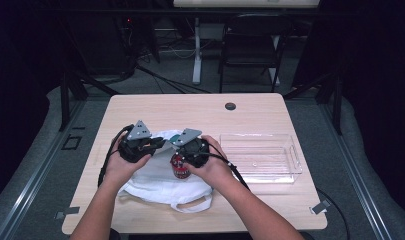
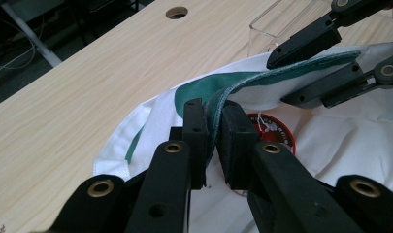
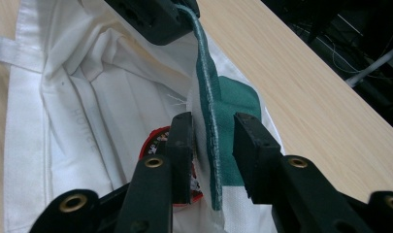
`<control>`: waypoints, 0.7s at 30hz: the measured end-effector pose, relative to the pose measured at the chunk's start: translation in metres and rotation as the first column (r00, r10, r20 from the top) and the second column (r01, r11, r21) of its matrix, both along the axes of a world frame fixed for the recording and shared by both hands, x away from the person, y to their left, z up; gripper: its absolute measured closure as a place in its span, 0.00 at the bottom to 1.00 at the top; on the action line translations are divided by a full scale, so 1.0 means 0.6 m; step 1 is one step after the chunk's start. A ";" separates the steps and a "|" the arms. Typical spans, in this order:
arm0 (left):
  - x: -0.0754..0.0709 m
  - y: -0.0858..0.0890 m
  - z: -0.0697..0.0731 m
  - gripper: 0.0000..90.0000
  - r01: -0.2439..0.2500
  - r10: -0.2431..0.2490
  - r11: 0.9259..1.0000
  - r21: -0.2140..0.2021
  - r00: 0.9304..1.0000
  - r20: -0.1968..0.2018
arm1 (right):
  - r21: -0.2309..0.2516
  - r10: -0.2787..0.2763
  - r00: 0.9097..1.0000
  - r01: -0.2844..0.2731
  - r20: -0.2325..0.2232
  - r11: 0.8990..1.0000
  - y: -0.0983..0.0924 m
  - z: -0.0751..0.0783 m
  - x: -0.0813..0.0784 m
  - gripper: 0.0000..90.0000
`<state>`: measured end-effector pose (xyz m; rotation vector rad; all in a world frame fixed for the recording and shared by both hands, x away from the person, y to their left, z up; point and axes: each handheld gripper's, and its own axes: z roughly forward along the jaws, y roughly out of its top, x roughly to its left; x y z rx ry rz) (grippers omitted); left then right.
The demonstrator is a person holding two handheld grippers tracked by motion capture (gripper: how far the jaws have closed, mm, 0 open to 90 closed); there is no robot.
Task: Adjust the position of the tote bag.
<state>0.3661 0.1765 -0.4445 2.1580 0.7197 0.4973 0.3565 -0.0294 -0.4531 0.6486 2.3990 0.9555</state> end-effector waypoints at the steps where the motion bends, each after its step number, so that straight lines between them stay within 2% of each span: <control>1: 0.000 0.000 0.001 0.92 0.001 -0.001 1.000 -0.001 1.000 0.001 | 0.001 -0.002 1.000 0.002 0.004 1.000 0.000 0.000 0.000 0.79; 9: -0.001 0.002 0.002 0.91 0.005 -0.005 1.000 -0.012 1.000 0.005 | -0.004 -0.023 0.999 0.023 0.031 1.000 -0.001 0.004 0.003 0.94; 21: -0.001 0.003 0.003 0.88 -0.004 0.004 1.000 -0.004 1.000 0.025 | -0.019 -0.028 0.999 0.028 0.038 0.999 0.002 0.008 0.006 0.97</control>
